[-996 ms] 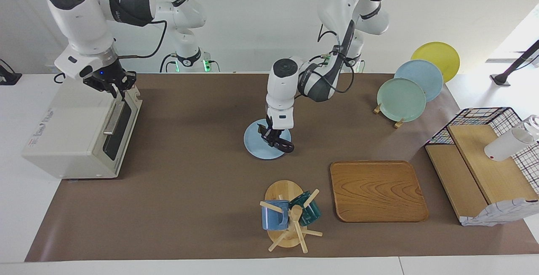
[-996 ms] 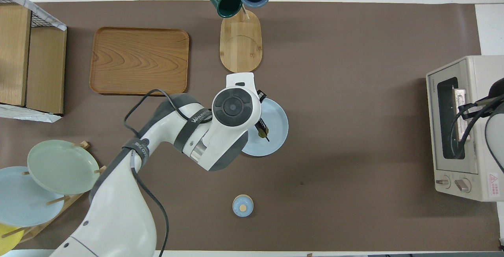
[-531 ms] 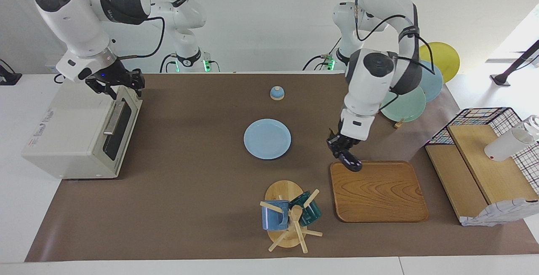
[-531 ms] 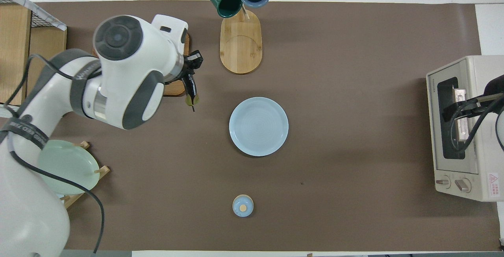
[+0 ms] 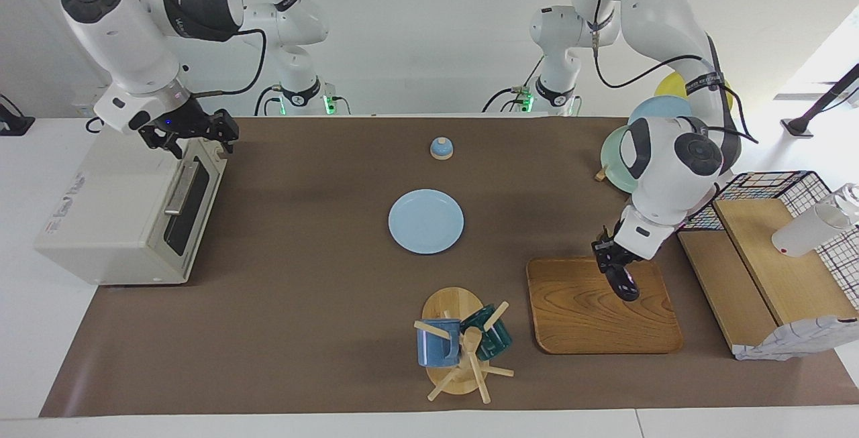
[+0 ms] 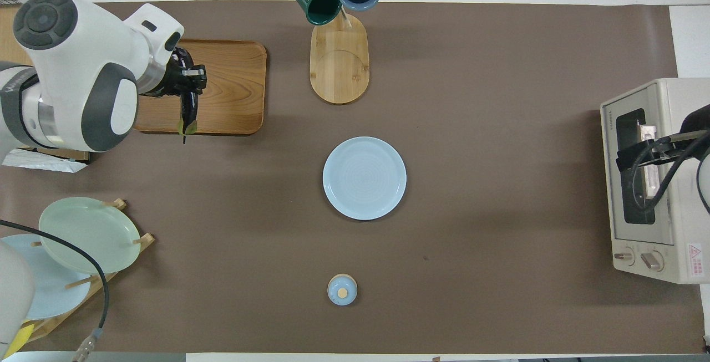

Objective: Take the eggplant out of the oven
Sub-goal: 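Release the eggplant onto the wooden tray and withdraw the left gripper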

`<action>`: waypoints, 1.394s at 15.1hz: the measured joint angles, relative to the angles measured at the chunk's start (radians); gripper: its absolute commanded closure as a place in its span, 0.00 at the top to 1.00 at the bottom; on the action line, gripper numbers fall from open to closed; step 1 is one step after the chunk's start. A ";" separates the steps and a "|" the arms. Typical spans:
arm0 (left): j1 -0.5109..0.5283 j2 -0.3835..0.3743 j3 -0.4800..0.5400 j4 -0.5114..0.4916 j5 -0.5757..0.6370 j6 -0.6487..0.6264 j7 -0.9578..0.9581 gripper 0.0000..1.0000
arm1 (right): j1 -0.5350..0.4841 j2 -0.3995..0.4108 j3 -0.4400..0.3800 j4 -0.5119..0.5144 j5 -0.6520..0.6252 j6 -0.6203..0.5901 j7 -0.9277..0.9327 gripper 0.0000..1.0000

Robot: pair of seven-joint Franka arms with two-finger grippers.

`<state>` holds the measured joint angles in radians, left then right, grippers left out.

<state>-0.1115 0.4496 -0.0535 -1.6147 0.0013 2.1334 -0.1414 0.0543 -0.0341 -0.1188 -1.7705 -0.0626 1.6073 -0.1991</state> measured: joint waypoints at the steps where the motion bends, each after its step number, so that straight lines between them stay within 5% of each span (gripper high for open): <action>1: -0.001 0.028 -0.003 0.017 0.000 0.022 0.013 0.00 | 0.005 0.001 -0.013 0.000 0.000 0.000 0.000 1.00; 7: -0.013 0.093 -0.013 0.028 0.000 0.109 0.024 0.00 | 0.005 0.001 -0.022 0.005 0.000 0.001 0.000 1.00; 9: -0.013 0.093 -0.013 0.029 0.000 0.114 0.025 1.00 | 0.005 0.001 -0.022 0.006 0.000 0.001 0.000 1.00; 17: -0.011 0.086 -0.010 0.052 0.000 0.107 0.021 1.00 | 0.006 -0.007 -0.021 0.045 0.001 0.001 0.000 1.00; 21: -0.007 0.011 -0.010 0.075 0.000 0.008 -0.085 1.00 | 0.010 -0.019 -0.021 0.052 0.002 -0.001 0.000 1.00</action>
<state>-0.1184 0.4608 -0.0632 -1.5395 0.0010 2.1417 -0.2264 0.0640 -0.0530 -0.1397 -1.7181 -0.0607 1.6063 -0.1989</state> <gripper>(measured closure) 0.000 0.000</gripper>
